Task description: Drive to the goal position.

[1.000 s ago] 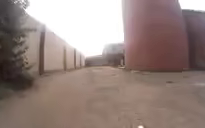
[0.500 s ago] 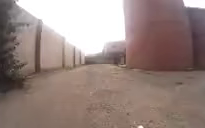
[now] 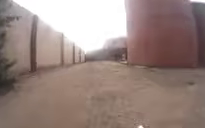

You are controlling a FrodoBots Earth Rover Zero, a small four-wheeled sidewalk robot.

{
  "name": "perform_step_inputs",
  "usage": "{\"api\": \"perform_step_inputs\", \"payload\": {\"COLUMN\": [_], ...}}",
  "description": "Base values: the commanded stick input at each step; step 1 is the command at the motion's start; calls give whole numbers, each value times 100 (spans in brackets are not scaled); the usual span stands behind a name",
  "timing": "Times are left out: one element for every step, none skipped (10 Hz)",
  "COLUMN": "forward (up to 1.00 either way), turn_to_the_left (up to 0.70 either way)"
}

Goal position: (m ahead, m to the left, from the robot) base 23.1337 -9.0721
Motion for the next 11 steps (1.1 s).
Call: {"api": "perform_step_inputs", "payload": {"forward": [70,70,70,70,70,70,70,70,70,70,70], "turn_to_the_left": [-35,-34,0,0,0,0,0,0,0,0,0]}}
